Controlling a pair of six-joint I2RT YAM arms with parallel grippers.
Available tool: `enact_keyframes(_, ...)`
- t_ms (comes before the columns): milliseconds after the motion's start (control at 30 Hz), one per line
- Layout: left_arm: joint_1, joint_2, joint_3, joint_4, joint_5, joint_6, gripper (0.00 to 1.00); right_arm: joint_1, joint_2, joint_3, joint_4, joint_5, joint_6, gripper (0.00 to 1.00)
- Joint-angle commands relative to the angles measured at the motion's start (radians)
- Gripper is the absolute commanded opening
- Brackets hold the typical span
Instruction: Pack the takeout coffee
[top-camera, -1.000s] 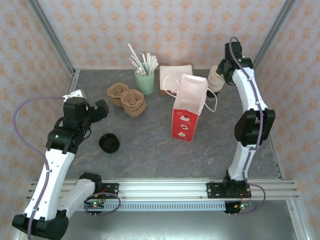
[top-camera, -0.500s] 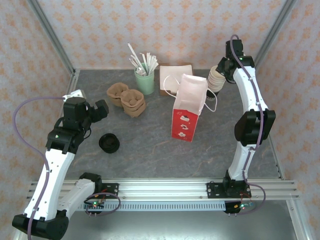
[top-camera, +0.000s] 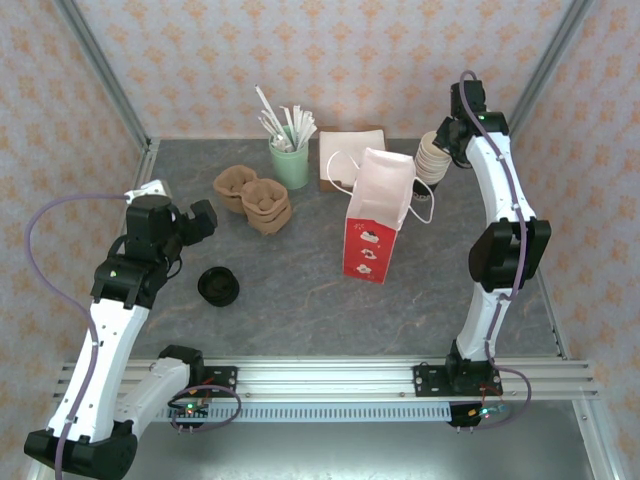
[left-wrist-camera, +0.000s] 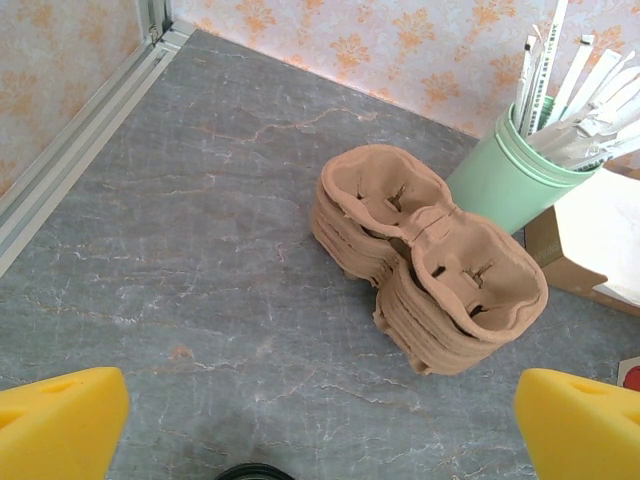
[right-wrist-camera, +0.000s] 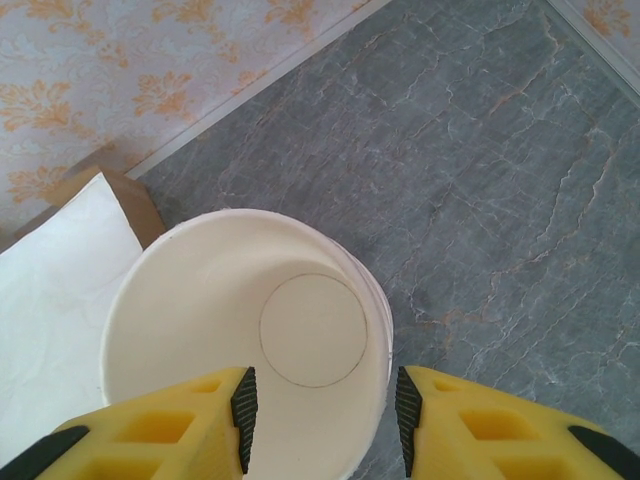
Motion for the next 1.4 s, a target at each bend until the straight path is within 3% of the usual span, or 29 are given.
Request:
enact_keyframes(0,-0.012,-0.019,-0.006,-0.031,-0.014,0.010,1.00,-0.002,0.014,0.009,-0.034,0.034,-0.014,0.44)
enact_keyframes(667,-0.012,-0.032,-0.013,-0.034,-0.005,-0.003,1.00,-0.001,0.027,-0.030,-0.019,0.037,-0.012,0.43)
enact_keyframes(1367,-0.011,-0.053,-0.009,-0.049,-0.012,0.001,1.00,-0.001,0.018,-0.036,-0.008,-0.006,-0.021,0.07)
